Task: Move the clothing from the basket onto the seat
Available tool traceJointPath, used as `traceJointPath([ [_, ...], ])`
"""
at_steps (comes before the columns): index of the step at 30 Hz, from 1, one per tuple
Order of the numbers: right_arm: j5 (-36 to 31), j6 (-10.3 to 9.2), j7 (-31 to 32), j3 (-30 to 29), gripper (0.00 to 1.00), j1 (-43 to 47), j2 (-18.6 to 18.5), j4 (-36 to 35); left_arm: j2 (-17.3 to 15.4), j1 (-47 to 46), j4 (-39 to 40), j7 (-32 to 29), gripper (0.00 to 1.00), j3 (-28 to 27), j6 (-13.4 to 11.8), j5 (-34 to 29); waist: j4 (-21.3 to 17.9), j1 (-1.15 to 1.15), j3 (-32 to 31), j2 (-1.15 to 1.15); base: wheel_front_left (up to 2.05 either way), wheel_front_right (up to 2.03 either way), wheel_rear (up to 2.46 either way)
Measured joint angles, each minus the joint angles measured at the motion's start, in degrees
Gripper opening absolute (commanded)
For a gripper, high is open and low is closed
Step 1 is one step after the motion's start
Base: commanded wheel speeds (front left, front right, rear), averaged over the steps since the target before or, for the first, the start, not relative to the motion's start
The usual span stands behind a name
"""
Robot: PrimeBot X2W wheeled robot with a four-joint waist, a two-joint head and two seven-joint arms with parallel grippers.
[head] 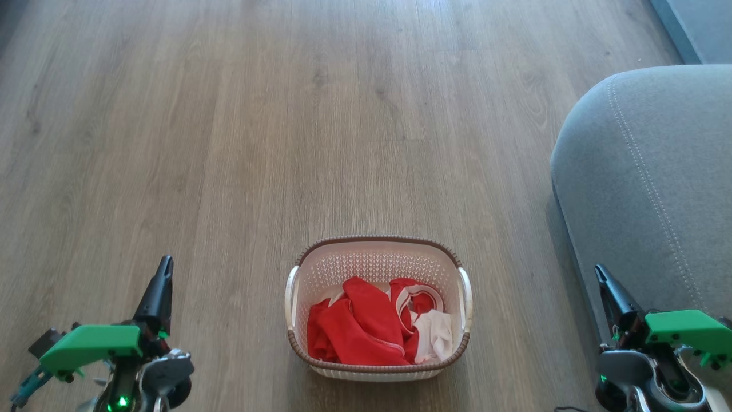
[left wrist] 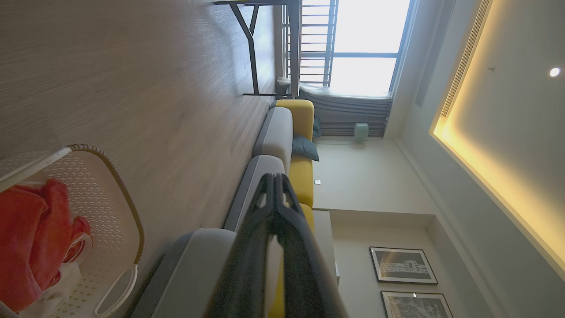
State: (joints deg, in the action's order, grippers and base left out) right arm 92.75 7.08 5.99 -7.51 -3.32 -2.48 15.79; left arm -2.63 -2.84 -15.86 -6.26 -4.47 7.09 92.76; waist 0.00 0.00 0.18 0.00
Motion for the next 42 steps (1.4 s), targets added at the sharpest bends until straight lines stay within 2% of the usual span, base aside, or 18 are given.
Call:
traceJointPath([
  [2,0.00,0.00,0.00,0.00,0.00,0.00,0.00,0.00,0.00,0.00,0.00,0.00,0.00,0.00,0.01,0.00,0.00,0.00,0.00,0.00,0.00,0.00,0.00],
  [3,0.00,0.00,0.00,0.00,1.00,0.00,0.00,0.00,0.00,0.00,0.00,0.00,1.00,0.00,0.01,0.00,0.00,0.00,0.00,0.00,0.00,0.00,0.00],
  [8,0.01,0.00,-0.20,0.38,1.00,2.58,0.53,2.71,0.29,3.13,-2.94,0.19,1.00,0.46,-0.08,0.04,0.00,0.00,0.00,0.00,0.00,0.00,0.00],
  [21,-2.54,0.00,-2.09,1.44,1.00,2.69,0.51,1.53,0.30,2.95,-2.76,2.21,1.00,2.50,-0.08,-0.40,-0.05,0.00,-0.04,0.00,0.00,0.00,0.00],
  [28,-8.73,0.00,-3.14,1.63,1.00,2.72,0.48,0.51,0.25,2.91,-2.83,3.38,1.00,3.44,-0.08,-4.93,-0.10,0.00,-0.11,0.00,0.00,0.00,0.00],
  [42,-25.82,0.00,-5.61,2.61,1.00,3.77,0.46,-2.19,0.27,2.81,-2.37,5.89,1.00,3.85,-0.08,-17.96,-0.01,0.00,-0.24,0.00,0.00,0.00,0.00],
])
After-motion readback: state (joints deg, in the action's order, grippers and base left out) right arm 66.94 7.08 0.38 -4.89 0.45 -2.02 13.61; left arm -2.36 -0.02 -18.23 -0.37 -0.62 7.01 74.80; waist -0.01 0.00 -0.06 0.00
